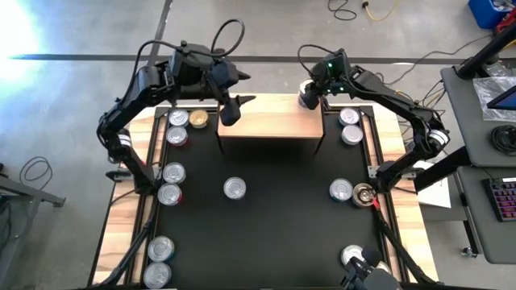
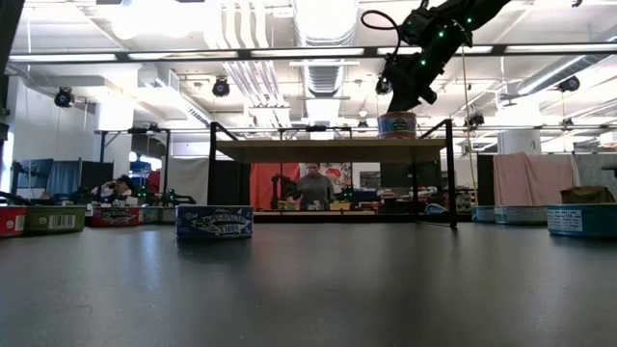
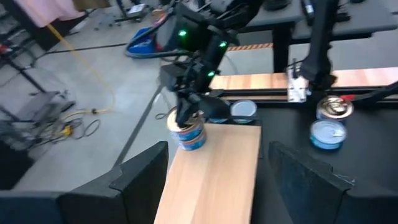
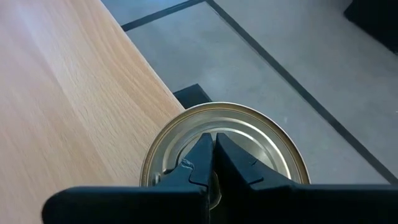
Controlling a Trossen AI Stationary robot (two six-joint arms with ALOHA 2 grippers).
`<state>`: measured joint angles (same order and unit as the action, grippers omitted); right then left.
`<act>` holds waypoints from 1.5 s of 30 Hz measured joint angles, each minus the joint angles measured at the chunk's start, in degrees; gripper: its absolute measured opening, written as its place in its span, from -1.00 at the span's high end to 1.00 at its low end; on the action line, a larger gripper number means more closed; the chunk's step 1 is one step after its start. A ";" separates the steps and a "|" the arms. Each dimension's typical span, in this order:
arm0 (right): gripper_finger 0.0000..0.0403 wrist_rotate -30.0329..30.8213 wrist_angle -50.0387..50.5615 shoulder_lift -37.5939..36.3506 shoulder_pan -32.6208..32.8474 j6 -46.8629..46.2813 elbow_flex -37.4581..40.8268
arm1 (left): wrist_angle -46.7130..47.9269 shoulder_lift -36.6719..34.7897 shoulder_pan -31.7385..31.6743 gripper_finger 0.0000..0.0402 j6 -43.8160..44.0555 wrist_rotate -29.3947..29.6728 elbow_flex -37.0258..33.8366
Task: Stack canned seafood by type on shelf
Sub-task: Stack the top blue and pink tuna can on top of the blue and pink tuna can, then put the top blue tuna can on the shelf
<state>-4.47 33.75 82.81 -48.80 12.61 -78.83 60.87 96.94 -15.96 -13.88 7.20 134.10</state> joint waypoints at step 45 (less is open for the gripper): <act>0.94 37.96 0.34 1.31 73.18 -47.79 0.02 | 22.98 -4.28 46.47 -0.30 33.93 31.18 -16.04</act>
<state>33.49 34.09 84.12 24.39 -35.18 -78.81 83.85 92.65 30.51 20.05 38.38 118.07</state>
